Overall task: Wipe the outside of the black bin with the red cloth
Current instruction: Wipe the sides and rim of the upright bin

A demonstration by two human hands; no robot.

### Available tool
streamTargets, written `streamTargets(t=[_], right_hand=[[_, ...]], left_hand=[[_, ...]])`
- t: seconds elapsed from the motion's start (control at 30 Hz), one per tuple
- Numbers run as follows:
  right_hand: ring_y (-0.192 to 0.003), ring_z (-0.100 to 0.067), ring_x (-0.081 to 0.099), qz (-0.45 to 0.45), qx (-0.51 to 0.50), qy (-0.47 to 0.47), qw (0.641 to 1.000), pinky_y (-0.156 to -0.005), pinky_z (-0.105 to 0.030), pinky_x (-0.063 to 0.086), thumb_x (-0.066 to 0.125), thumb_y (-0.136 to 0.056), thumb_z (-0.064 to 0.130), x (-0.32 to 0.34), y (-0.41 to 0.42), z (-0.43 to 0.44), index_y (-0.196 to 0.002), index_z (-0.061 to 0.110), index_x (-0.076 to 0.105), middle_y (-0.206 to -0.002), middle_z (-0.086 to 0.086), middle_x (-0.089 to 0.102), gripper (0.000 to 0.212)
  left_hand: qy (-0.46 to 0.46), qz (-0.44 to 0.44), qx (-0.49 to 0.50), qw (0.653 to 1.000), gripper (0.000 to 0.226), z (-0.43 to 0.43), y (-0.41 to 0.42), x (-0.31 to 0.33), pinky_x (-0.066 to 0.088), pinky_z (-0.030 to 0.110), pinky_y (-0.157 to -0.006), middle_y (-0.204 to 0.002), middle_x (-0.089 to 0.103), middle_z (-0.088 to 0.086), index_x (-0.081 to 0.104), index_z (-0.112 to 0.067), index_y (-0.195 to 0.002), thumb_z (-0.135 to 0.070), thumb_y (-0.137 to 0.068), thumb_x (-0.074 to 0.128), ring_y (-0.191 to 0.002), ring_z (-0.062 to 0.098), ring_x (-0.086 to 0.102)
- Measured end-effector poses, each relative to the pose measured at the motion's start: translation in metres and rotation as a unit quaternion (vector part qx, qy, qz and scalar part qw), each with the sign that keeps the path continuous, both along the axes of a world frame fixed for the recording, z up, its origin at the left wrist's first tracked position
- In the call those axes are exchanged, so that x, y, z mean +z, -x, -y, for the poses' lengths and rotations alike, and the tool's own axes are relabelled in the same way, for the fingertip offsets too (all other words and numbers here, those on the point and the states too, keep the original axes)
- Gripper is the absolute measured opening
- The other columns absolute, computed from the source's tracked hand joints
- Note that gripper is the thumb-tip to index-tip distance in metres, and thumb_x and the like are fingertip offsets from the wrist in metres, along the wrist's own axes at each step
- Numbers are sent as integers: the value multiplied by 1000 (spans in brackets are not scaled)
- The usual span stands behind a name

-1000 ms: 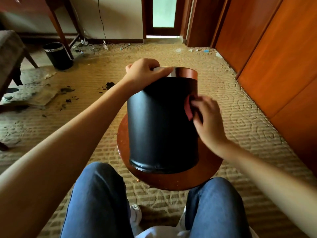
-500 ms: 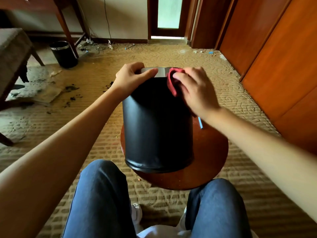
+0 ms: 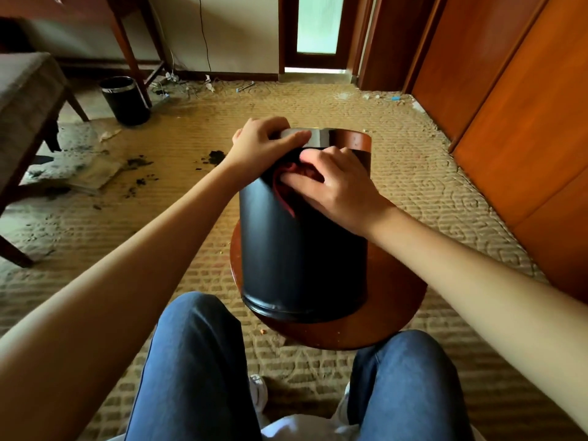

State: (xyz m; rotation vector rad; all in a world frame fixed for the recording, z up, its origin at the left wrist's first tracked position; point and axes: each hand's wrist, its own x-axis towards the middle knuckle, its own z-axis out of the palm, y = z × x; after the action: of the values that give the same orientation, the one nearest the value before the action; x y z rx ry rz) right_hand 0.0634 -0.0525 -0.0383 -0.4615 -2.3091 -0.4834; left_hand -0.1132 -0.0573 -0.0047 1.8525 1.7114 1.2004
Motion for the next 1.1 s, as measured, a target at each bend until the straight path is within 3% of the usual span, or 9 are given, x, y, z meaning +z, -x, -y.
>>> streamTargets(t=[0.1,0.23,0.37,0.43,0.6,0.8,0.93,1.03,1.1], right_hand=[[-90,-30,46,-58,-38,8,998,-71,-40,36,50,-97,21,-22,7,22,-111,22,70,-113,-10,49,24],[-91,-28,48,124,95,19,988,-75,-40,39,54,-92,12,-94,-26,94,-113,18,67,-115,-11,44,26],[-88,-25,49,208,167,6,964,-71,-38,39,38,-97,10,-80,-42,84,-114,15,65,-114,-11,44,32],[-86,-27,48,165,111,-41,979,-68,-38,35,43,-95,12,-40,-30,47,-112,15,60,-110,-13,49,25],[-88,-33,56,-59,-44,45,996,-78,-38,45,63,-90,20,22,-10,-6,-111,16,61,-100,-15,61,22],[-85,-30,52,106,128,25,986,-71,-40,42,48,-93,10,-90,-26,85,-114,18,63,-113,-11,48,27],[-89,-28,55,222,166,-56,959,-73,-41,45,51,-94,12,-77,-57,63,-119,19,57,-113,-10,51,27],[-91,-31,56,98,23,15,995,-75,-39,44,51,-98,32,-19,-55,9,-106,26,59,-100,-8,60,13],[-94,-32,51,-11,-65,32,997,-76,-38,41,59,-92,19,2,-46,-7,-111,16,63,-103,-15,58,19]], left_hand=[[27,4,-2,1000,36,-1,7,0,29,35,-73,-49,44,-18,51,-39,-52,-68,-73,55,-54,0,38],[57,-16,1,998,41,-10,10,7,31,35,-74,-56,46,-12,58,-24,-65,-64,-71,50,-60,4,41],[32,-112,66,991,38,-14,-17,14,24,34,-86,-70,50,-5,58,-18,-75,-52,-90,49,-79,14,49],[21,-132,90,987,47,-15,-25,14,25,35,-89,-64,47,-7,49,-19,-65,-59,-89,51,-80,15,49],[46,-122,101,986,57,-6,-10,22,24,33,-76,-55,36,-4,36,-18,-55,-62,-85,55,-62,13,39],[-8,-177,101,979,40,-6,-24,14,23,36,-93,-72,48,-8,50,-24,-75,-63,-87,50,-100,20,54],[-19,-165,82,983,48,-6,-28,12,23,36,-93,-60,39,-13,46,-22,-61,-63,-84,55,-93,16,50],[-20,-160,82,984,53,-6,-30,12,22,34,-84,-57,38,-8,43,-19,-57,-62,-83,57,-84,12,43],[-19,-158,80,984,54,-7,-30,12,20,33,-80,-57,39,-6,43,-18,-57,-63,-83,57,-83,12,43]])
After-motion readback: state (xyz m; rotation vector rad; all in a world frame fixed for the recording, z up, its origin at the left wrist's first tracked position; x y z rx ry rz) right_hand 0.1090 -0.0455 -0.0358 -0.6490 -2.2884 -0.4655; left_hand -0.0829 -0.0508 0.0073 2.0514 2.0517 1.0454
